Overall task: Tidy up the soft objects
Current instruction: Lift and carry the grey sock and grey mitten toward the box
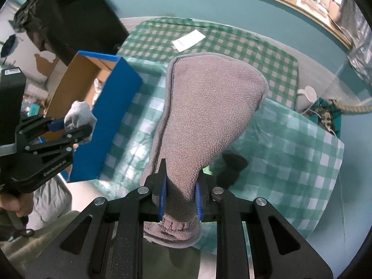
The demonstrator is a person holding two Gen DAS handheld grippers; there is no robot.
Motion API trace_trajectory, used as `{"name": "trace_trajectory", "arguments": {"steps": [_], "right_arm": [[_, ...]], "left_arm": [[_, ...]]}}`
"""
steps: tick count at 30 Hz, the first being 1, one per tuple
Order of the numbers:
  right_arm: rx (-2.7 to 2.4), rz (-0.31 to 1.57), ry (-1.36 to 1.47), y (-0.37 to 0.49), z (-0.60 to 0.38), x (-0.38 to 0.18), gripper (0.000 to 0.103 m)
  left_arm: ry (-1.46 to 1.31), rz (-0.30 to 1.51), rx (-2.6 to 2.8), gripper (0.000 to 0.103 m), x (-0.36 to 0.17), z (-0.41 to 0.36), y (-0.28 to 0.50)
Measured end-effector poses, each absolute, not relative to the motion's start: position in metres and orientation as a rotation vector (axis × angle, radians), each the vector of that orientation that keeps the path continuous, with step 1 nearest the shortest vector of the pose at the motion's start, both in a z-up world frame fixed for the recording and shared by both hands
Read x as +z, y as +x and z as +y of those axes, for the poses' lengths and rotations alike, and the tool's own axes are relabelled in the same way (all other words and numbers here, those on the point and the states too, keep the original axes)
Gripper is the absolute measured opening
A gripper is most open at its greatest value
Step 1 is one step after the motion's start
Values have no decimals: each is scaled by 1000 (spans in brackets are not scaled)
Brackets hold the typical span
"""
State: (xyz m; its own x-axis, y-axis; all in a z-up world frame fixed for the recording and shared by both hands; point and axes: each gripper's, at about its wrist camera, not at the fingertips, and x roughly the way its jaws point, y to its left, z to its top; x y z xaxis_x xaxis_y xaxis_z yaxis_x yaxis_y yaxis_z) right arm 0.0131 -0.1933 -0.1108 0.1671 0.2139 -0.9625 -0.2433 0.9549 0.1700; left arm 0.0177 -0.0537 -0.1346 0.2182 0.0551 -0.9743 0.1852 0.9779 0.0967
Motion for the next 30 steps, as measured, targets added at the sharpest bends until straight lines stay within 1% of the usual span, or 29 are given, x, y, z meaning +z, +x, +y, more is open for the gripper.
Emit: {"name": "trace_trajectory", "arguments": {"steps": [12, 30], "right_arm": [[431, 1333, -82, 26, -137, -95, 19], [590, 1319, -191, 47, -33, -93, 19]], "left_arm": [[114, 1334, -8, 31, -117, -5, 13], [-3, 1332, 118, 31, -115, 73, 6]]}}
